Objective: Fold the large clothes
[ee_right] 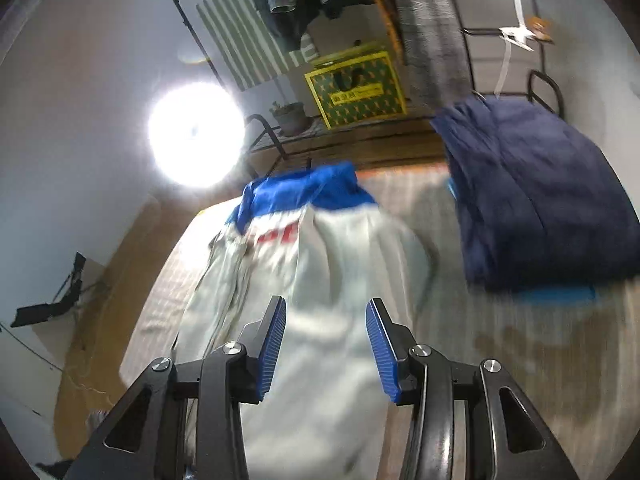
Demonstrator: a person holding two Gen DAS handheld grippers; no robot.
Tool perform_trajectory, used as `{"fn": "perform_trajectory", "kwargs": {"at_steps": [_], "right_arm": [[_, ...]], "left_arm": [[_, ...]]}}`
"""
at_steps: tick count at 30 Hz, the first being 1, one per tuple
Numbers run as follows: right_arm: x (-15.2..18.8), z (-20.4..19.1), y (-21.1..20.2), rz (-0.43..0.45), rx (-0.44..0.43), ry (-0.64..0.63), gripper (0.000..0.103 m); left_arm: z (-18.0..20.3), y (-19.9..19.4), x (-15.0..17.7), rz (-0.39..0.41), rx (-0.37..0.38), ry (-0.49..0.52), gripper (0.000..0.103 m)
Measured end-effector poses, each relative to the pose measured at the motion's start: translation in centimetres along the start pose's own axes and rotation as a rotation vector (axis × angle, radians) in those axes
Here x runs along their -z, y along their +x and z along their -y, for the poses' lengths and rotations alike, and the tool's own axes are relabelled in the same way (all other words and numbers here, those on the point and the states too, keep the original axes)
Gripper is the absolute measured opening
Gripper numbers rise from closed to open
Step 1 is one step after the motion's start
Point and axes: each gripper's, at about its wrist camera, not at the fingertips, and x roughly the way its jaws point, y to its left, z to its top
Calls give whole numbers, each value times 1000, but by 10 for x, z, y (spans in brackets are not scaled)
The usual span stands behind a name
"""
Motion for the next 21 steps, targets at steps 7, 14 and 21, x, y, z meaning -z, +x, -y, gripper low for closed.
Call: {"fn": "perform_trajectory", "kwargs": {"at_steps": [7,14,21], "right_arm": [[137,10,4,-150,-49,106,46],[219,15,57,-270,-144,241,50],[226,8,69,-250,-258,228,19]], "left_arm": [[-4,14,3,-18,-43,-20,25],[-12,20,11,-47,35,-115,5],[-9,26,15,-40,49,-158,4]]}}
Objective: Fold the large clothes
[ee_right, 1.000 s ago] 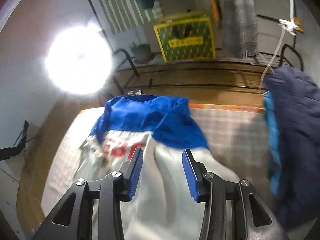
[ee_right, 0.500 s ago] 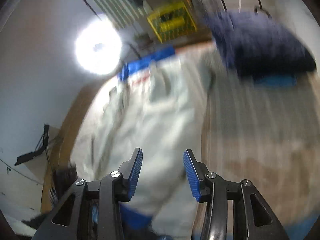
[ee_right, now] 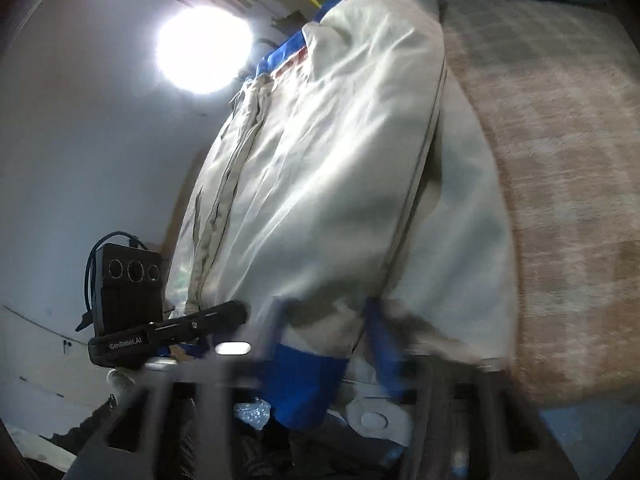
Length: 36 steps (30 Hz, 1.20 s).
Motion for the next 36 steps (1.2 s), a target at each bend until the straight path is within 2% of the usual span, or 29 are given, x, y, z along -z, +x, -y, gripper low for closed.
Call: {"fn": "perform_trajectory", "kwargs": {"at_steps": [2,4,8,11,13,15,16,18,19,20,22,25,27,29,30,31,34,36], "right_arm": [[1,3,0,-6,7,15,6],[-4,1,-9,-5,22,13,3],[-9,-18,-37,-7,87,-52,2],[-4,-30,-53,-18,173,-136,2],[-3,-24,-45,-43,244,-139,2],[-3,-14,-29,-64,280,-118,2],[-3,-8,-24,-71,271,-92,3],[-5,-3,-25,-48,214,-59,10],[-8,-3,-26,-37,199,-48,24],[-11,3,-33,-9,163,-17,43],[-17,16,-44,34,140,35,45],[-20,33,-46,66,106,99,40],[-24,45,-38,68,62,141,35],[-27,46,-29,64,50,142,25],[-29,44,-27,62,59,126,18],[-27,37,-25,58,70,104,7],[-30,17,-33,78,129,47,3],[-34,0,-54,116,167,16,2]], "left_arm": [[4,2,2,-1,-1,3,4],[10,4,4,-5,12,2,4],[30,9,14,-22,30,43,4],[43,21,21,-37,-9,115,4],[41,32,21,-51,-28,110,4],[37,36,20,-58,-33,99,4],[37,35,21,-58,-31,102,4],[39,29,22,-49,-23,122,4],[38,26,22,-48,-20,119,4],[35,25,21,-46,-25,107,4],[26,24,21,-47,-44,83,4],[17,29,23,-49,-33,38,4],[19,29,23,-50,-40,49,4],[23,30,23,-50,-56,79,4],[23,31,23,-50,-53,77,4],[23,32,22,-53,-46,69,4],[27,34,22,-66,24,37,4],[35,34,23,-63,60,44,4]]}}
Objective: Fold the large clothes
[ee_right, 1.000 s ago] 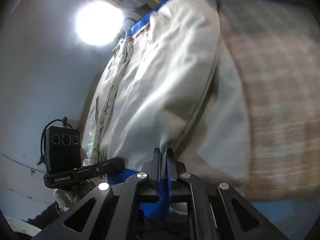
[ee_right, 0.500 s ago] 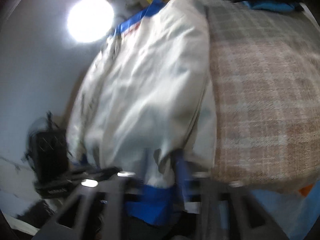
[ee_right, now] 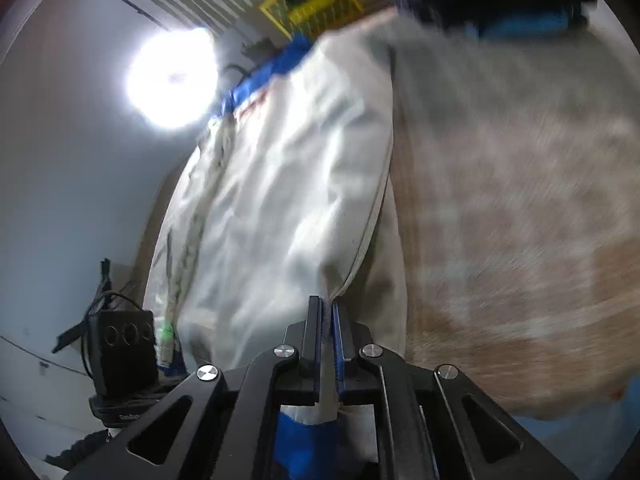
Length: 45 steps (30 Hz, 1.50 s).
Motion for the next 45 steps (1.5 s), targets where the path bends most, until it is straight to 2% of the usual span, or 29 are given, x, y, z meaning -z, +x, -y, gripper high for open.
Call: {"fn": "perform_trajectory", "kwargs": {"at_steps": [3,5,6,8,10,11,13,18,21,23,28,31,33,35,37,39,40,42,45], "right_arm": [[-7,-9,-21,29,40,-53,2],[-4,-5,-9,0,79,-59,3],[1,1,6,-34,133,-61,4],[7,13,18,-74,182,-59,6],[12,19,23,-82,178,-47,11],[12,17,21,-82,177,-49,22],[14,17,12,-76,180,-74,32],[25,21,-13,-56,181,-90,34],[26,27,-29,-1,145,-56,34],[26,30,-35,22,104,-35,34],[25,32,-34,8,110,-21,34],[28,32,-43,28,86,-14,34],[30,34,-53,44,69,1,36],[32,37,-61,49,47,29,40],[35,38,-65,40,26,42,41],[43,39,-61,2,-4,51,48],[48,39,-57,-21,-18,61,56],[62,42,-39,-81,-42,79,57],[69,49,-15,-120,-34,100,57]], "left_arm": [[10,11,-1,3,-51,52,4],[7,20,0,-9,-113,76,4],[6,20,1,-8,-113,82,4],[8,17,3,-11,-125,101,4],[16,13,7,-17,-162,152,4],[18,11,9,-19,-170,160,4],[22,2,13,-19,-189,181,4],[40,-30,31,37,-246,281,4],[58,-47,39,98,-271,350,4],[66,-43,38,107,-277,392,4],[78,14,26,63,-319,466,4],[66,49,27,-17,-367,472,4],[65,51,29,13,-365,491,4],[70,51,28,-3,-383,507,4],[76,45,30,6,-387,526,4],[82,39,33,24,-395,562,4],[85,35,35,32,-395,578,4],[89,31,40,35,-392,608,4],[92,29,51,14,-404,674,5]]}}
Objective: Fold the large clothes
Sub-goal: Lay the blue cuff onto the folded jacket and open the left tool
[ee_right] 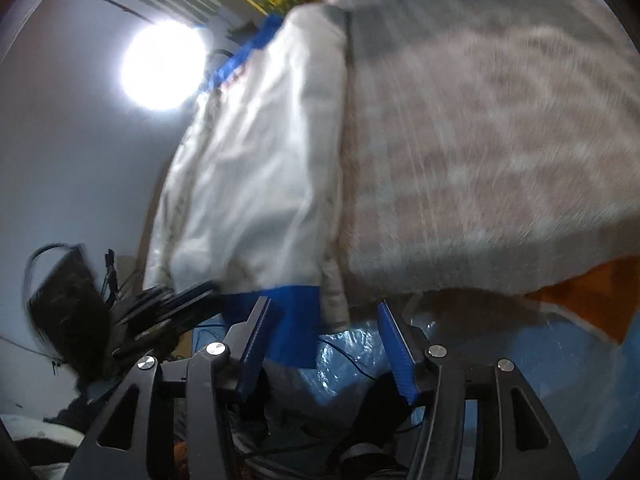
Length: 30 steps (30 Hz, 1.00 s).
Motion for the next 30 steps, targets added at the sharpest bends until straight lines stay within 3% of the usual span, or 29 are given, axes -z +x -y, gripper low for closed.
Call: {"fn": "perform_trajectory", "kwargs": {"at_steps": [4,5,6,8,11,14,18,20,21,23,25,27,28,30], "right_arm": [[-8,18,26,-38,-75,93,53],[-9,18,28,-41,-94,100,38],[-10,17,28,-46,-122,104,31],[-11,9,24,-45,-121,89,21],[-11,-4,12,-28,-144,93,15],[-18,-20,0,4,-176,99,14],[-23,-31,-1,-1,-196,113,12],[-23,-33,-1,-8,-205,115,10],[-23,-33,-1,-11,-204,112,10],[-24,-35,-1,-19,-200,101,10],[-28,-36,-2,-26,-213,87,11],[-36,-36,-8,-23,-226,74,24],[-40,-36,-13,-12,-220,65,38],[-55,-34,-28,58,-203,38,43]], "left_arm": [[15,1,10,-7,-16,99,42],[19,0,12,-3,-14,115,42],[21,0,12,-3,-11,127,42],[31,2,12,3,-19,179,46],[45,7,11,21,-24,244,54],[56,18,9,41,-68,290,54],[56,29,2,76,-131,251,53],[53,33,0,82,-170,231,29],[50,35,-2,84,-177,218,27],[38,33,-5,96,-137,158,14],[25,21,-7,122,-84,94,7],[18,9,-8,143,-64,45,6],[12,0,-9,164,-56,21,6],[4,-13,-11,184,-37,-31,5]]}}
